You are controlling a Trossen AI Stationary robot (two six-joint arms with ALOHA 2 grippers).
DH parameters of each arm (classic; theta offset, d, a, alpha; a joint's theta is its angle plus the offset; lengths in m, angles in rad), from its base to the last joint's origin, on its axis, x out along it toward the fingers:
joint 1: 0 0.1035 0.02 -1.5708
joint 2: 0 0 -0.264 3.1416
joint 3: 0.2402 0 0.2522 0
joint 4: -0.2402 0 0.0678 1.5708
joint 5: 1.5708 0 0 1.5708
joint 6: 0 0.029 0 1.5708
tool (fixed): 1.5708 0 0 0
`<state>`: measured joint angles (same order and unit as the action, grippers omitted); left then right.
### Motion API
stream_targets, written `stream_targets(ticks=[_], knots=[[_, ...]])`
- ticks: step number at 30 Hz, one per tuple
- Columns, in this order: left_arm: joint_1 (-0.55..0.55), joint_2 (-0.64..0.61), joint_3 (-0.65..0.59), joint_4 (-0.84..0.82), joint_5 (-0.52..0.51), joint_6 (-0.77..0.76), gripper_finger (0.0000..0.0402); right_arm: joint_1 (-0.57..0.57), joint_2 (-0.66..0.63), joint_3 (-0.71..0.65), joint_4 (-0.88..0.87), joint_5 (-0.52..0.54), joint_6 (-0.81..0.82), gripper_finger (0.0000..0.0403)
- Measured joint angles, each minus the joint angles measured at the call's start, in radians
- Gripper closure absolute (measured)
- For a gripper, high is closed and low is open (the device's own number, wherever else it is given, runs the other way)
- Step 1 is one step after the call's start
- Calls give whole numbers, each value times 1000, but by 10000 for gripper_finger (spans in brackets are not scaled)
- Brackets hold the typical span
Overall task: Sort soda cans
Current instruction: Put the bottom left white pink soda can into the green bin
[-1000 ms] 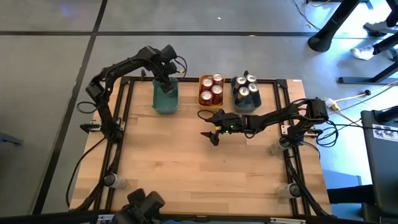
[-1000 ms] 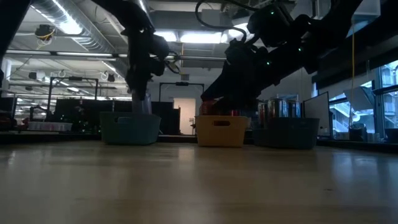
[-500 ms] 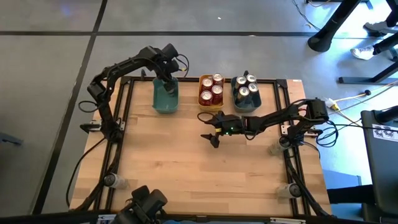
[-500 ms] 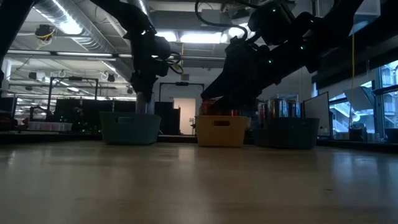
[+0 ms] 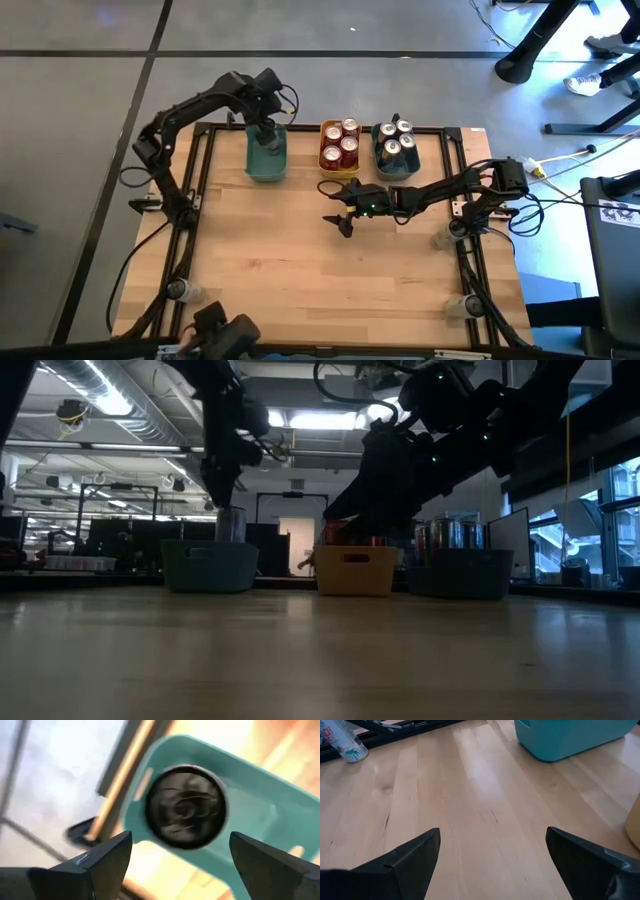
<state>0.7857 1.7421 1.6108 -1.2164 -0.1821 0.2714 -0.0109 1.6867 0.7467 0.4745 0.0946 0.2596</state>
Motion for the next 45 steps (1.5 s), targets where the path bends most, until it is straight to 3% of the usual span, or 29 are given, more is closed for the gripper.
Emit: stream_targets(ticks=[8, 15, 22, 27, 36, 45], knots=[[-41, -120, 2, -1, -52, -54, 81, 0, 0, 0, -2, -1, 6, 43], [-194, -218, 3, -36, -47, -110, 80, 0, 0, 0, -4, -1, 6, 43], [-444, -326, -36, -63, -47, -242, 80, 0, 0, 0, -5, -1, 6, 43], [-638, -380, -65, -148, -46, -421, 80, 0, 0, 0, -5, -2, 6, 43], [-1045, -401, -66, -276, -46, -672, 80, 0, 0, 0, -5, -2, 6, 43], [-1405, -383, -66, -287, -36, -926, 80, 0, 0, 0, -5, -2, 6, 43]])
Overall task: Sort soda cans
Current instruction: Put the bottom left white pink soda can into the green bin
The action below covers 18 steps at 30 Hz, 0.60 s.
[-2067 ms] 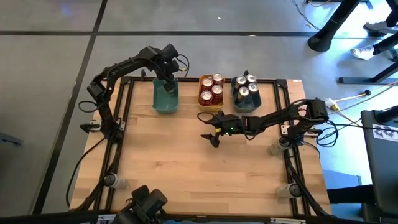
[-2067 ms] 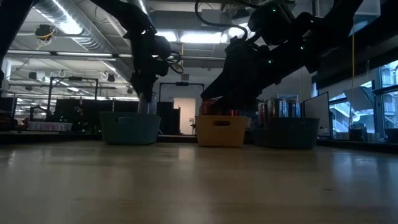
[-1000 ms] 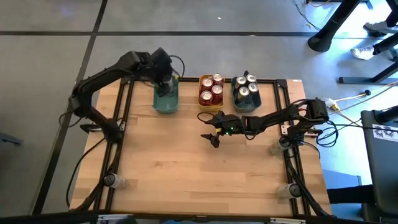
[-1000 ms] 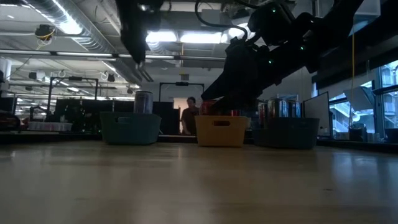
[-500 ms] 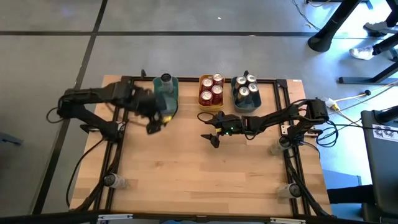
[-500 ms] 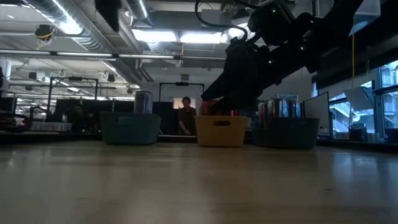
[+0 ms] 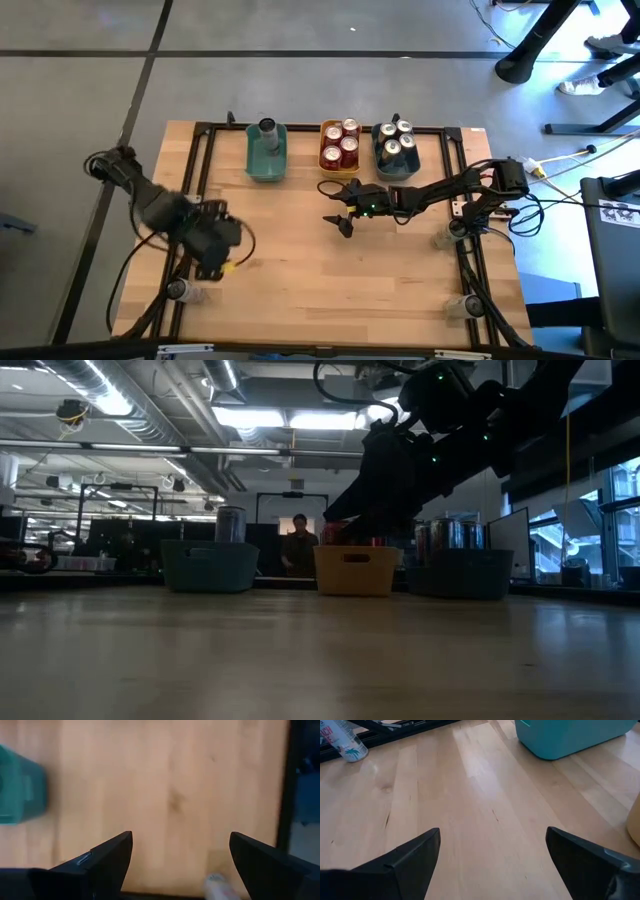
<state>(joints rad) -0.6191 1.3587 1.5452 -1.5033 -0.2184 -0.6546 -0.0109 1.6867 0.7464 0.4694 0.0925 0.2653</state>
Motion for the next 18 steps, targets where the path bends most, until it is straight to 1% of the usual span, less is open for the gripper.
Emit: stream_targets(ticks=[5, 10, 18], knots=[[-143, 37, 0, 2, 15, -166, 80, 0, 0, 0, 0, 0, 0, 43], [-247, 81, 0, 2, 62, -384, 80, -1, 0, 0, 0, 0, -1, 43], [-419, 158, 0, 34, 94, -655, 80, -3, 0, 0, -1, 0, -8, 43]])
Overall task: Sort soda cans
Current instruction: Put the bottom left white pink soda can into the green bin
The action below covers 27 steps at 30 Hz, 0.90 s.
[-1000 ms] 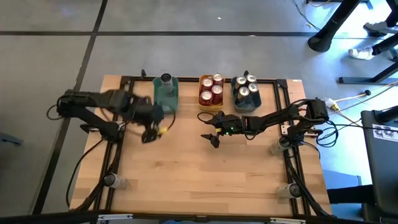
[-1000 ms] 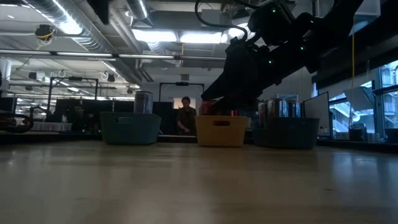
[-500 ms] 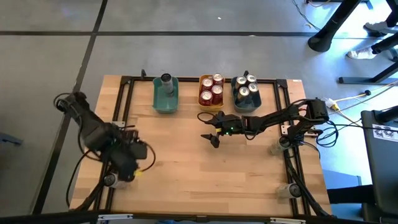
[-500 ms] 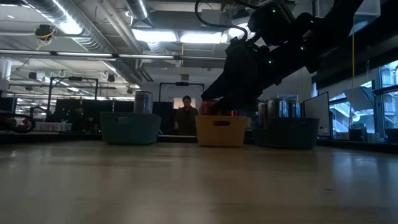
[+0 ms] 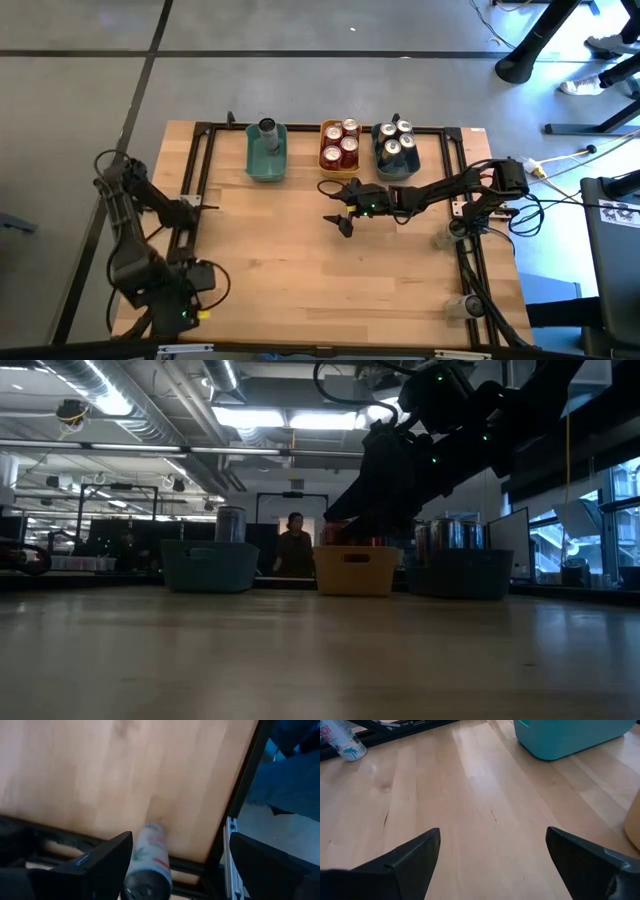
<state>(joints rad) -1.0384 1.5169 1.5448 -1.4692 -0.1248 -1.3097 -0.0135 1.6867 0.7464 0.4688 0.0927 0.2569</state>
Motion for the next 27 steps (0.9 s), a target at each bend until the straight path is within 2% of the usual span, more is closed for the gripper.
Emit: stream_targets(ticks=[7, 13, 22, 27], knots=[[-115, 48, 0, -53, 5, -124, 80, 0, 0, 0, 0, 0, 0, 43], [-171, 54, 0, -103, 7, -270, 80, 1, 0, 0, 0, 0, 3, 43], [-235, 54, -3, -101, 5, -387, 80, 1, 0, 0, 1, 0, 7, 43], [-262, 47, -83, -102, 15, -427, 80, 1, 0, 0, 5, 0, 8, 43]])
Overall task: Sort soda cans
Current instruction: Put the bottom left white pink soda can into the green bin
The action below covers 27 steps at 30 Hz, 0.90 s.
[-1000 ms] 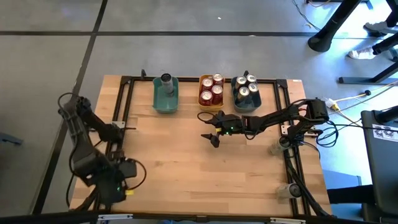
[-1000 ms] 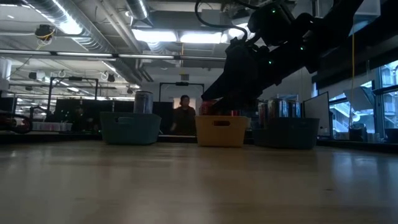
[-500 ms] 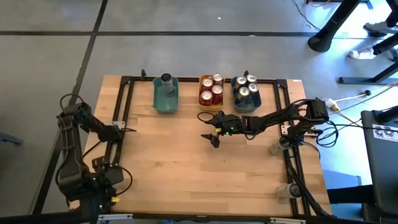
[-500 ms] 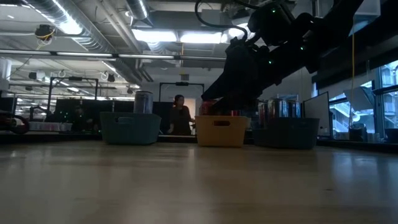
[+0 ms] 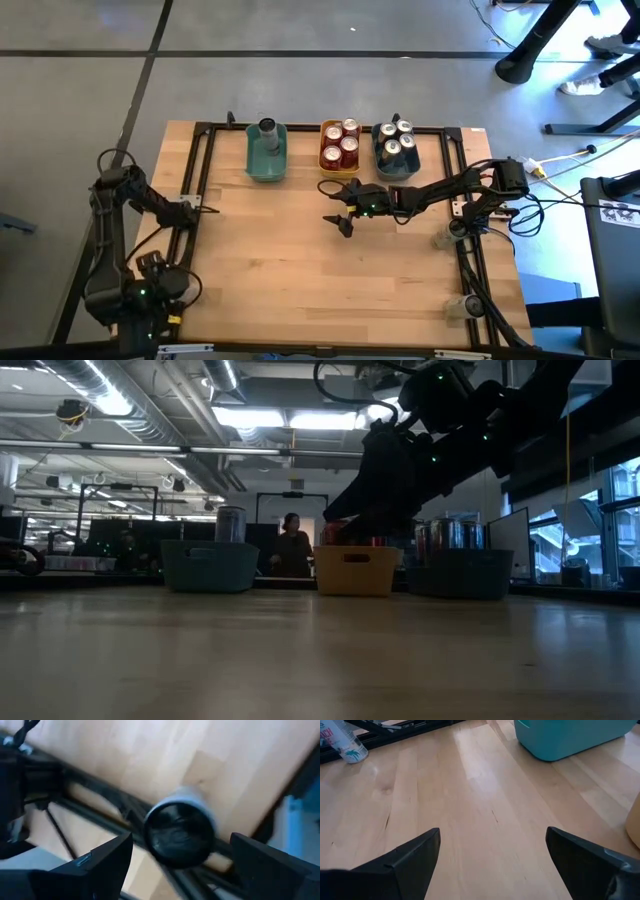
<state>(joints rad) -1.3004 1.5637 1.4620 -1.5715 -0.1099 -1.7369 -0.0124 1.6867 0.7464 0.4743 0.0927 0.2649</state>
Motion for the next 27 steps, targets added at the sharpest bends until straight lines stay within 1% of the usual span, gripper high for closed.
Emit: stream_targets(ticks=[3, 15, 21, 24, 27], knots=[[-5, -1, -25, -1, 48, 0, 80, 3, 0, 0, 0, 0, 4, 43], [-4, -6, -86, 54, 46, 12, 80, 15, 0, 0, 0, 2, 17, 43], [-3, -6, -151, 128, 36, 28, 80, 27, 0, 0, -1, 11, 18, 43], [-2, -7, -187, 194, 36, 35, 81, 33, 0, 0, -1, 12, 18, 43], [-2, -7, -212, 241, 36, 35, 91, 33, 0, 0, -3, 21, 18, 43]])
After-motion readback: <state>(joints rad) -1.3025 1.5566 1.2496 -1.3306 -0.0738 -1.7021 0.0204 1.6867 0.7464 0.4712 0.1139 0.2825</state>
